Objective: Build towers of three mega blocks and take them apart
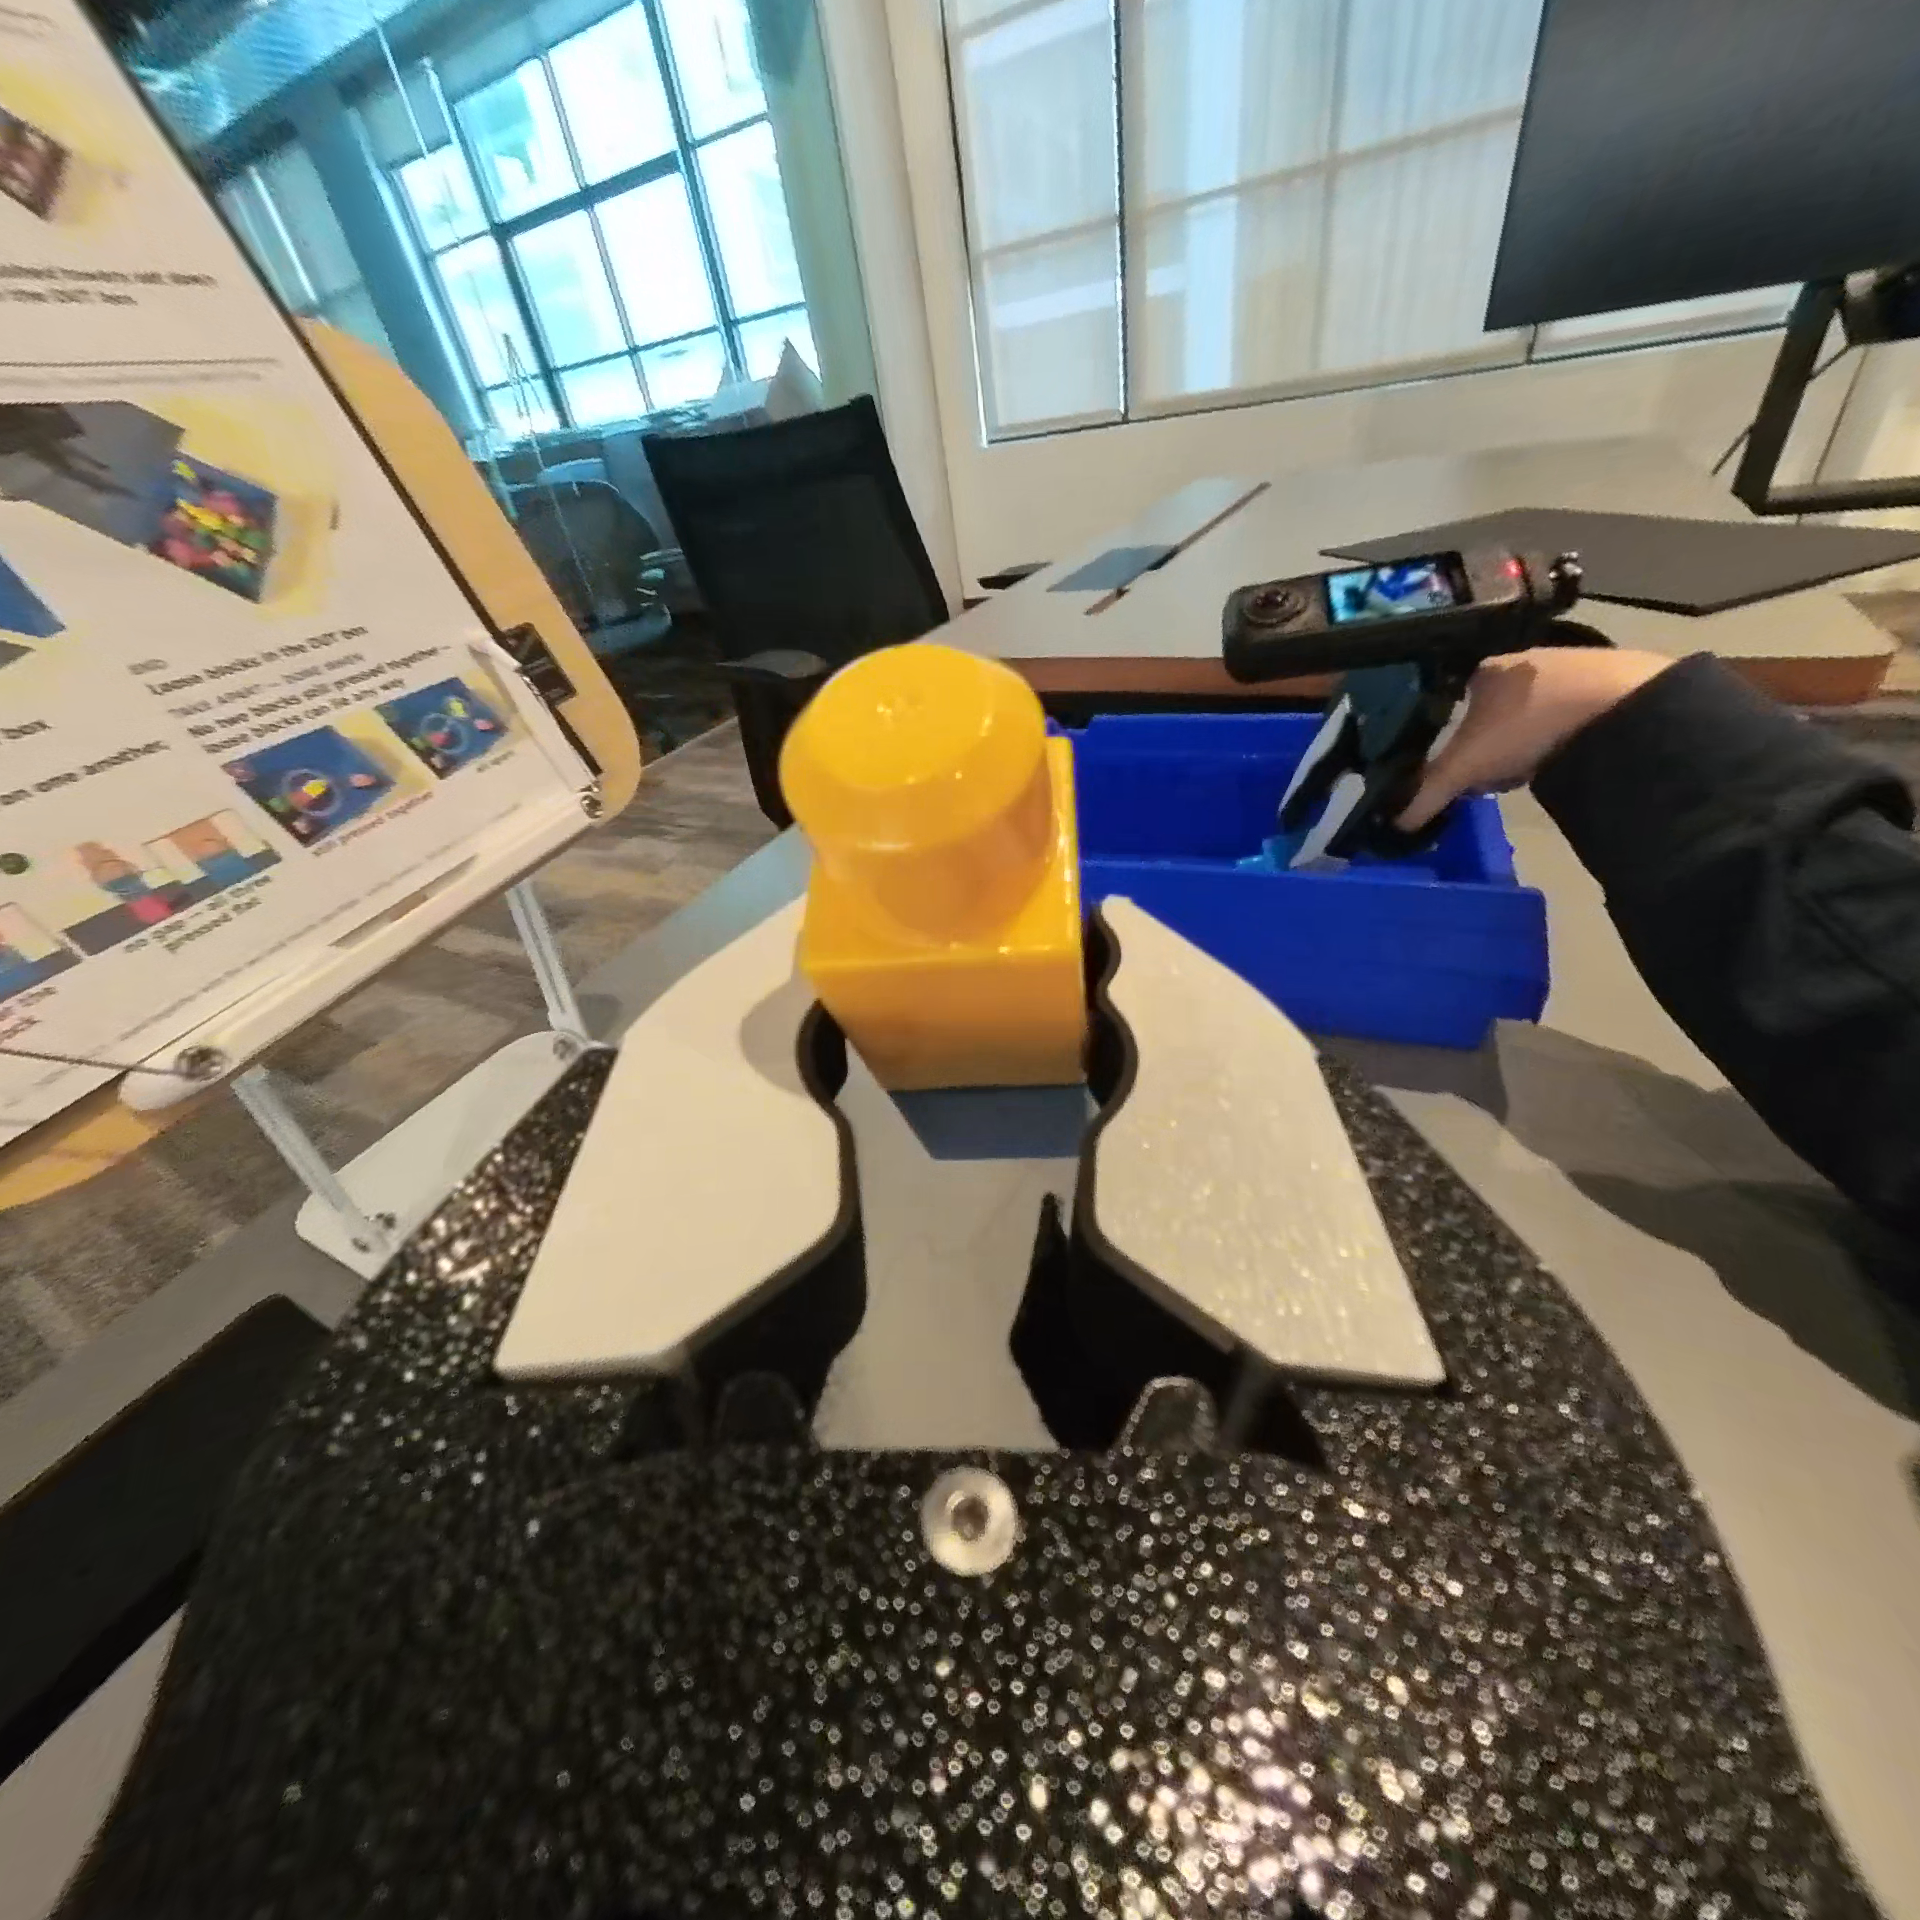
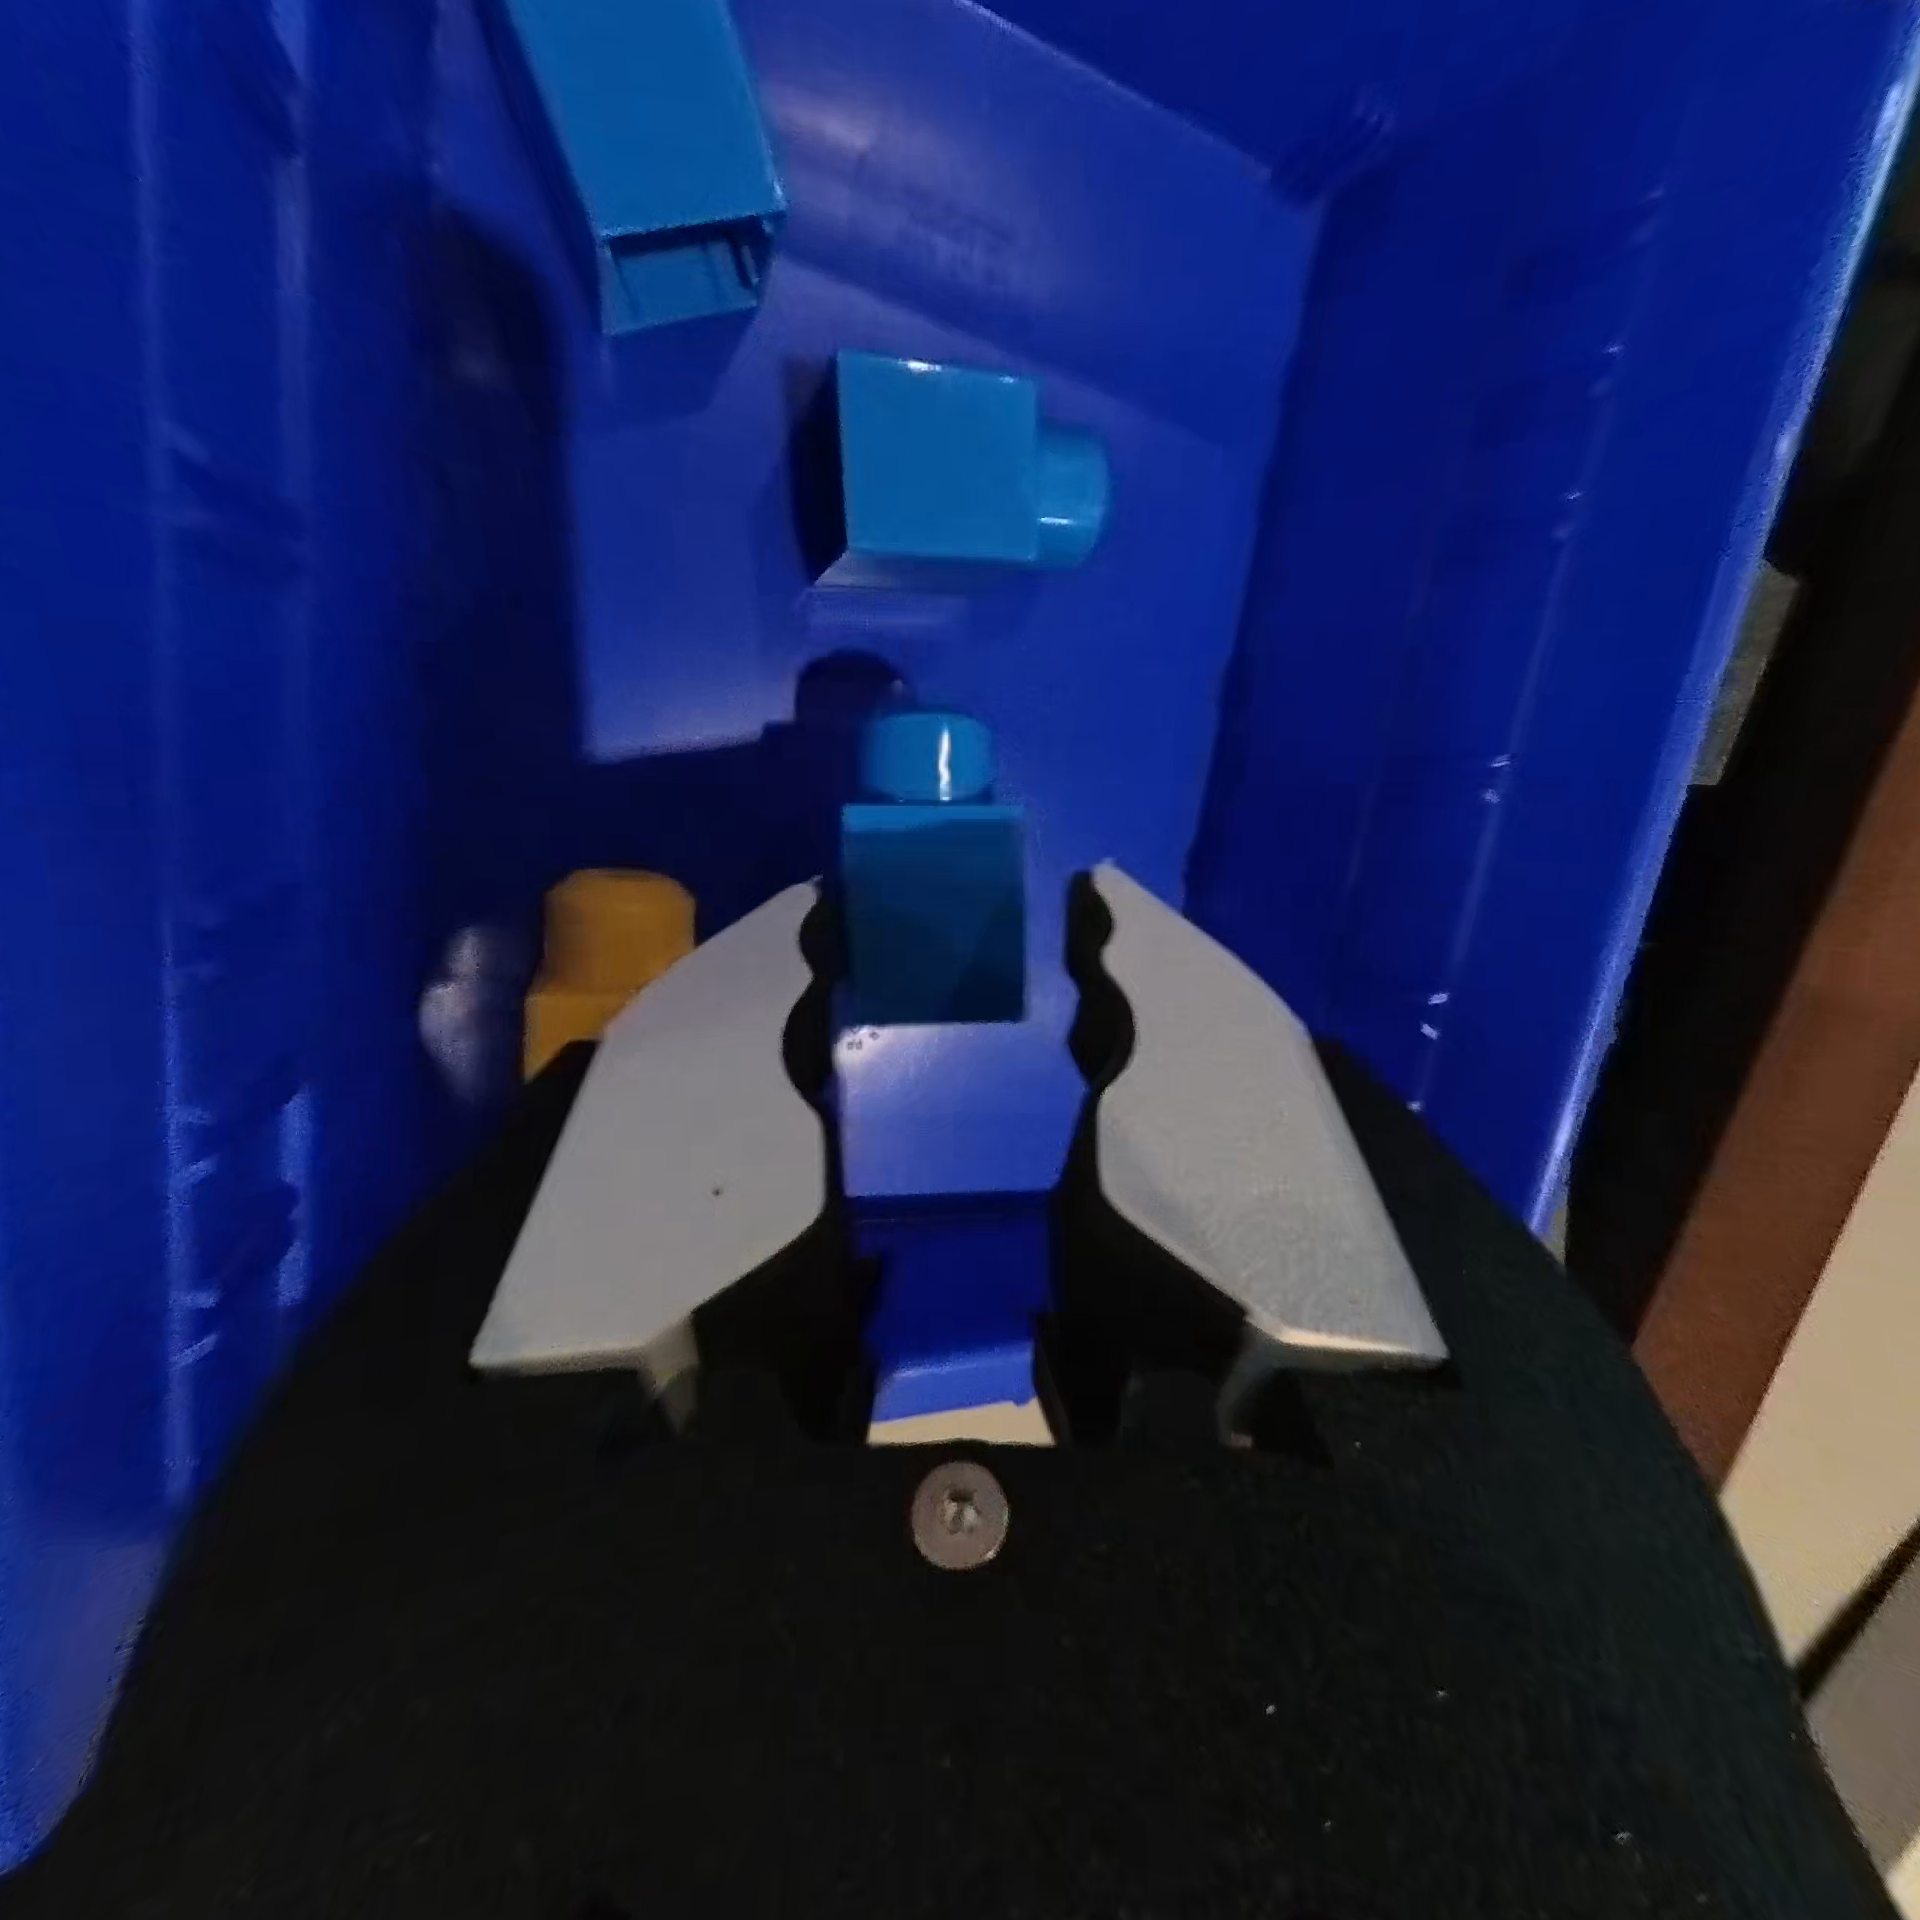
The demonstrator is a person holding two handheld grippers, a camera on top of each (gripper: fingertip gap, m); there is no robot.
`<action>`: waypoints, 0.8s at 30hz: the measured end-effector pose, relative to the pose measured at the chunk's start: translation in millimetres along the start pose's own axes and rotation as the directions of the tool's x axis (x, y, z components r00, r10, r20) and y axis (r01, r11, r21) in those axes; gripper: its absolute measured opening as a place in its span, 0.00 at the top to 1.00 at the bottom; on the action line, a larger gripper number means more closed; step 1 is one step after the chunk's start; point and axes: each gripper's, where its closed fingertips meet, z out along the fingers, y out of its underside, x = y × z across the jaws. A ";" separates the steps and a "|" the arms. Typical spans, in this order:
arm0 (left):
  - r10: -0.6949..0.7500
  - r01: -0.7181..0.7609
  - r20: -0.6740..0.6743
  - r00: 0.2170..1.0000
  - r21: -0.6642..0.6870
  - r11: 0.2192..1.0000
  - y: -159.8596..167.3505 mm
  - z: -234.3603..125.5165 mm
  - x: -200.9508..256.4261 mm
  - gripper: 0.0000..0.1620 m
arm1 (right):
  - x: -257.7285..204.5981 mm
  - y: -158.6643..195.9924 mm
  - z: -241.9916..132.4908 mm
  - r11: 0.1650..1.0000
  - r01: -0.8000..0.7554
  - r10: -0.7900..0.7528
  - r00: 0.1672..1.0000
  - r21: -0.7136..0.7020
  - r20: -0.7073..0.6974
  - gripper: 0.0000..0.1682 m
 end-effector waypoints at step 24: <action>0.261 -0.359 -0.362 0.895 -0.238 0.903 54.9 27.0 80.7 0.74 | -251.1 -123.2 -237.7 0.119 0.174 -0.826 0.563 0.977 0.000 0.74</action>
